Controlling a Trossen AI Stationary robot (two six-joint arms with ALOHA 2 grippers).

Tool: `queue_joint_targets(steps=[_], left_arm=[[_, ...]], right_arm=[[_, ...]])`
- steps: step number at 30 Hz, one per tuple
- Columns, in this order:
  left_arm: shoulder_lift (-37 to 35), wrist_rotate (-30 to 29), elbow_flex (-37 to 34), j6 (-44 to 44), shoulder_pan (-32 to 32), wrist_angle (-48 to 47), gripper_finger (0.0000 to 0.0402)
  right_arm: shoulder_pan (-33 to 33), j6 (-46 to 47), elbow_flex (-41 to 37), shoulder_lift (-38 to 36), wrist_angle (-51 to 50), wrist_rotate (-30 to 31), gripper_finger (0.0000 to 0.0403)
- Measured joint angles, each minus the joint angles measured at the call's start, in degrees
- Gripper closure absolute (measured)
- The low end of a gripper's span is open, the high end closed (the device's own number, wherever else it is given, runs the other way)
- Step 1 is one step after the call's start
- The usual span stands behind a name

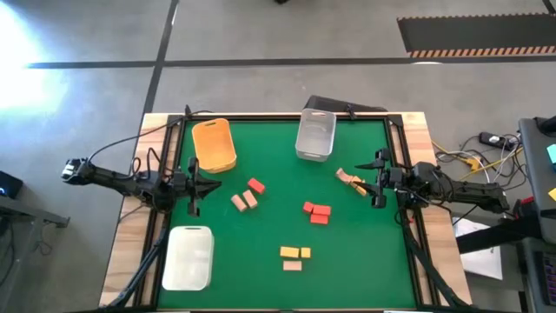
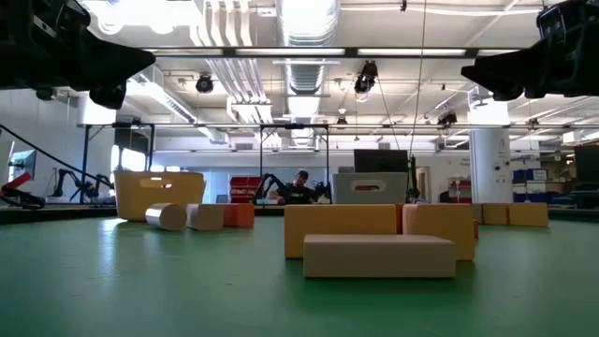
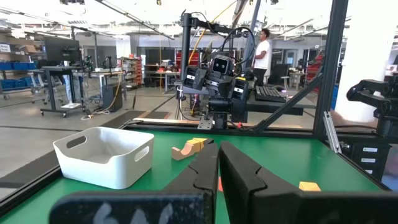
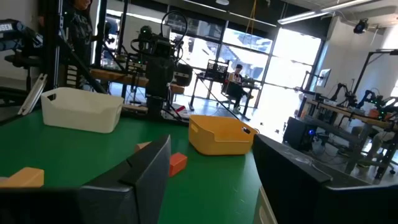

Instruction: Sort & place blocks by color

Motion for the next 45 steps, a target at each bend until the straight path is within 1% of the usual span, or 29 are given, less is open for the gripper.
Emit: queue_joint_targets(steps=[39,45], left_arm=[[0.0,0.0,0.0,0.0,0.02,0.02,0.0402],[0.0,-1.11,0.0,-0.22,0.01,0.06,0.0402]], right_arm=[[0.01,-0.29,-0.01,0.0,0.01,0.02,0.0184],[0.0,-4.6,0.01,0.0,0.65,2.93,0.0184]])
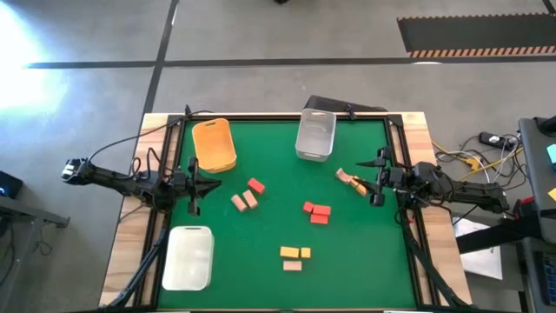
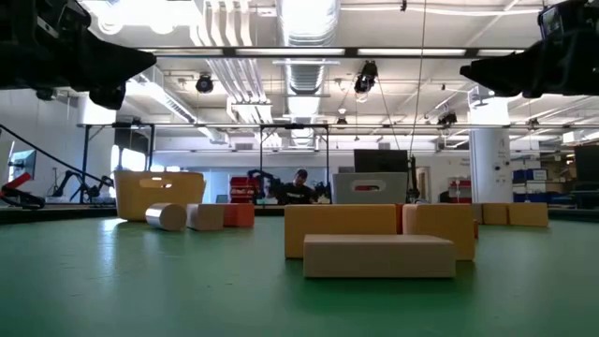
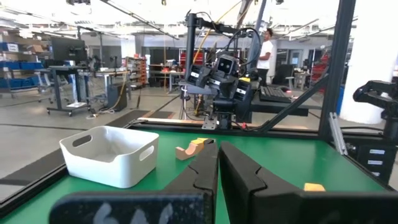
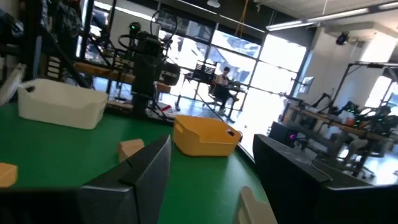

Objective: Sort & place blocks by color
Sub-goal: Put the orange block into the white bin

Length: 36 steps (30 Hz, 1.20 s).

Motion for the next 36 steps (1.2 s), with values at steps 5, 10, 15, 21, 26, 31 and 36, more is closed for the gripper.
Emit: queue_joint_targets(steps=[5,10,15,21,26,31,36], left_arm=[[0.0,0.0,0.0,-11.69,0.0,0.0,0.0402],[0.0,-1.03,0.0,-15.7,-0.01,0.44,0.0402],[0.0,-1.56,0.0,-16.28,-0.01,0.5,0.0402],[0.0,-4.93,0.0,-16.29,-0.01,0.64,0.0402],[0.0,-10.69,0.0,-16.3,0.0,2.49,0.0402],[0.0,-13.66,0.0,-16.39,0.01,5.98,0.0402],[-0.03,-13.64,0.0,-16.34,0.01,7.11,0.0402]], right_arm=[[0.0,-3.17,-0.01,0.0,0.24,0.12,0.0184],[0.0,-2.86,0.0,0.0,0.28,0.11,0.0184],[0.0,3.52,0.01,0.0,0.25,-0.03,0.0184],[0.0,30.04,-0.01,0.0,0.25,-0.05,0.0184],[0.01,38.74,-0.01,0.0,0.25,-0.03,0.0184],[0.01,36.56,0.0,0.0,0.23,-0.03,0.0184],[0.0,36.52,-0.01,0.0,0.23,-0.02,0.0184]])
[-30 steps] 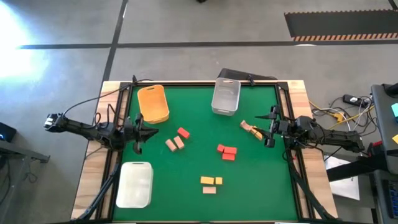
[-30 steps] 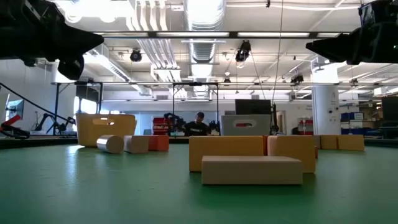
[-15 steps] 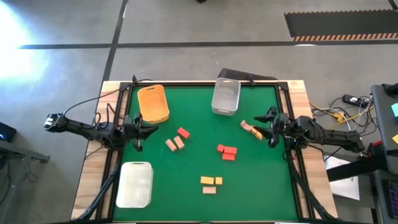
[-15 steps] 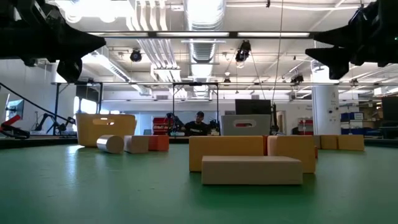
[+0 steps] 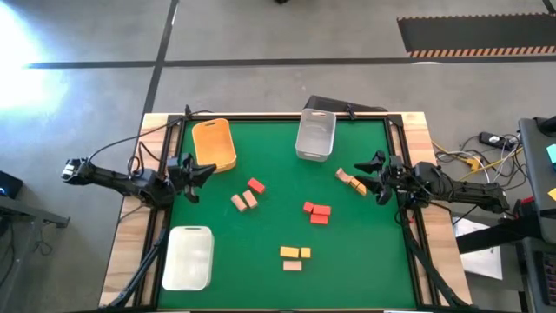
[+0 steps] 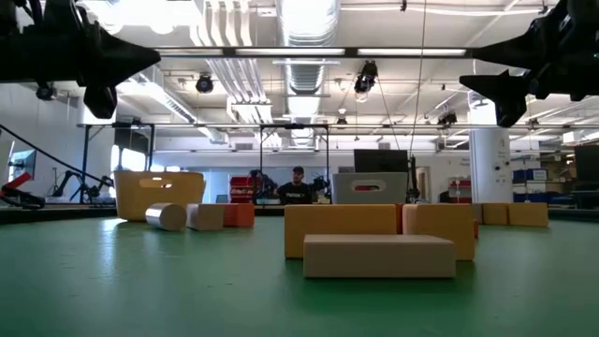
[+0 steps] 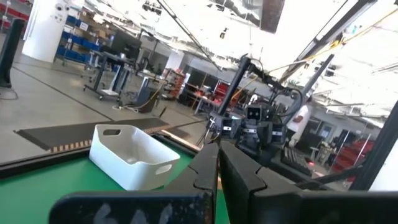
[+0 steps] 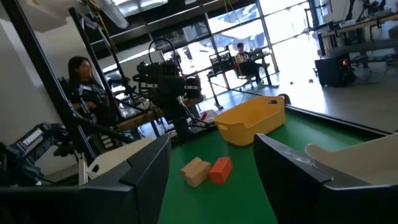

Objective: Sort & place blocks by color
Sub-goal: Put the orange block into the white bin

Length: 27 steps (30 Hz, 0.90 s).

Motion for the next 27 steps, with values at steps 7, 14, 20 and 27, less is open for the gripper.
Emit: queue_joint_targets(steps=[7,14,20,27], left_arm=[[0.8,0.55,0.0,-0.02,0.0,3.38,0.0402],[3.34,8.56,0.0,1.0,-0.04,9.28,0.0402],[8.07,8.85,2.2,1.42,-0.02,9.43,0.0402],[15.71,9.05,9.2,-0.05,0.03,9.81,0.0402]], right_arm=[[0.0,-2.36,0.0,0.0,5.23,0.1,0.0184],[0.0,-2.42,0.0,-0.01,13.69,0.1,0.0184],[0.0,-2.57,0.0,0.0,14.0,0.24,0.0184],[0.02,-2.59,0.0,0.0,13.5,4.26,0.0184]])
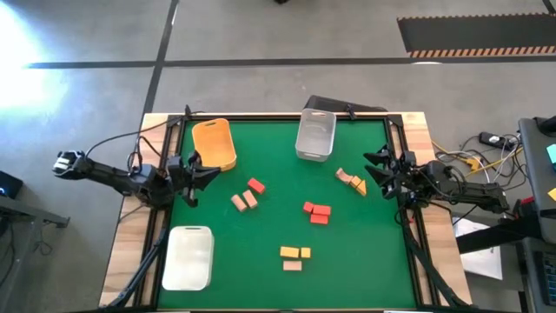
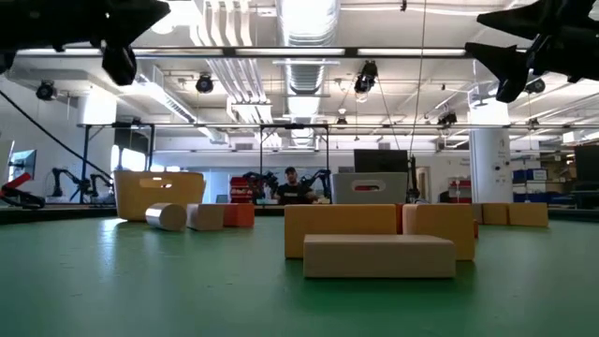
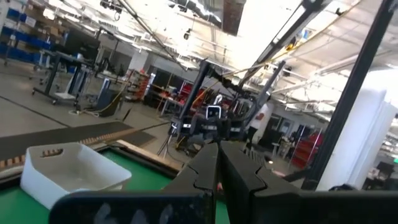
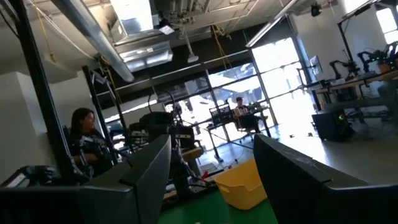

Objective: Sort & place blocks by color
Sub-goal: Put the orange block into the white bin

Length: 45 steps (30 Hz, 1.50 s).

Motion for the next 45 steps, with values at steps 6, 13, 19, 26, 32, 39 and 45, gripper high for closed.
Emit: queue_joint_targets(steps=[6,13,19,26,32,39,45], left_arm=[[11.57,-0.05,6.86,-2.94,0.07,-1.14,0.0402],[22.9,0.55,22.1,-1.22,1.71,-23.98,0.0402],[31.32,3.31,34.3,0.09,5.75,-41.36,0.0402],[39.73,19.15,43.49,1.6,11.26,-62.88,0.0402],[45.63,22.24,46.98,10.54,14.55,-74.23,0.0402],[50.04,22.39,46.99,19.76,18.7,-74.38,0.0398],[53.66,22.48,48.26,26.38,20.6,-73.35,0.0341]], right_arm=[[0.0,-0.78,0.0,0.0,0.45,0.77,0.0184],[0.0,-4.33,0.0,-0.02,0.71,3.16,0.0184],[0.0,-4.35,0.0,-0.04,0.24,3.32,0.0184],[0.0,-4.09,0.0,-0.04,-1.04,3.21,0.0184],[0.0,-2.97,0.0,0.02,-2.35,3.19,0.0184],[0.0,-2.95,0.0,0.0,-3.14,3.23,0.0184],[0.0,-3.26,0.0,0.0,-3.16,3.26,0.0184]])
